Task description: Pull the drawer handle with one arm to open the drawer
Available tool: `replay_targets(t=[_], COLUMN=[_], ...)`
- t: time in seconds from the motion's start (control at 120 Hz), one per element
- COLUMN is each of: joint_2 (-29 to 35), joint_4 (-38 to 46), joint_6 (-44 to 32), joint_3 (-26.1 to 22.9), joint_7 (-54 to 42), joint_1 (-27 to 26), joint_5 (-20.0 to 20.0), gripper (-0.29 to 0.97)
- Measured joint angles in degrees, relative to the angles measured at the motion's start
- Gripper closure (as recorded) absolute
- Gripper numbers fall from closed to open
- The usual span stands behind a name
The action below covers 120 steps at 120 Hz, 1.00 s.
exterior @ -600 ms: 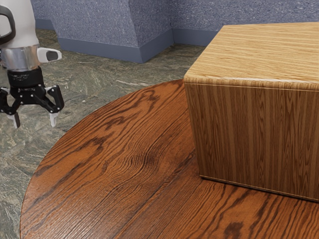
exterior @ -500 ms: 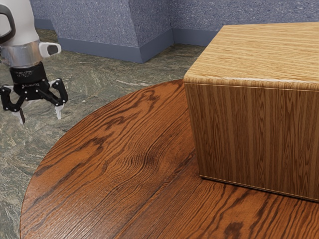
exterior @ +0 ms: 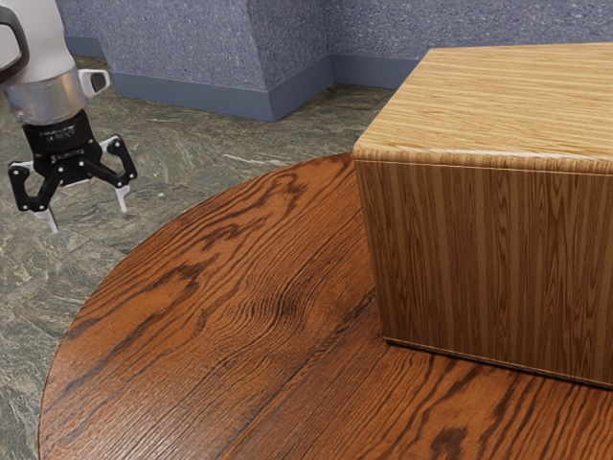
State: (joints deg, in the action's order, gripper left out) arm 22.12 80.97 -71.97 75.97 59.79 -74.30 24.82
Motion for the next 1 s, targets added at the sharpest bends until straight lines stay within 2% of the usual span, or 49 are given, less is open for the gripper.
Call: replay_targets(t=[0.083, 0.167, 0.192, 0.275, 0.342, 0.467, 0.592, 0.625, 0.708, 0.742, 0.783, 0.842, 0.917, 1.0], joint_2=[-0.23, -0.43, -0.55, -0.22, -0.33, -0.76, -1.89, -1.93, 0.79, 2.74, 5.16, 6.95, 9.15, 10.25], joint_4=[-0.28, -3.46, -6.47, -17.65, -19.94, -12.4, 0.99, 6.54, 19.52, 22.91, 26.34, 29.29, 32.97, 34.4], joint_6=[-0.08, 2.01, 3.21, 5.98, 5.25, -3.32, -16.37, -20.56, -30.08, -33.08, -36.72, -41.81, -49.91, -58.66], joint_3=[0.92, -1.79, -4.85, -21.37, -26.98, -27.74, -26.79, -30.23, -46.25, -49.66, -51.61, -50.73, -40.37, -31.4], joint_7=[1.75, 3.15, 3.49, 4.38, 4.99, 6.09, 7.19, 7.49, 8.1, 8.29, 8.42, 8.56, 8.73, 8.87], joint_1=[0.44, 4.87, 7.24, 17.18, 19.39, 18.6, 20.32, 24.79, 44.42, 48.36, 50.54, 49.3, 39.07, 31.13], joint_5=[-1.26, -2.09, -2.01, -1.55, -1.38, -0.96, -1.16, -1.38, -3.54, -3.96, -3.91, -3.24, -1.97, -0.13], gripper=[0.0, 0.0, 0.0, 0.0, 0.0, 0.0, 0.0, 0.0, 0.0, 0.0, 0.0, 0.0, 0.0, 0.0])
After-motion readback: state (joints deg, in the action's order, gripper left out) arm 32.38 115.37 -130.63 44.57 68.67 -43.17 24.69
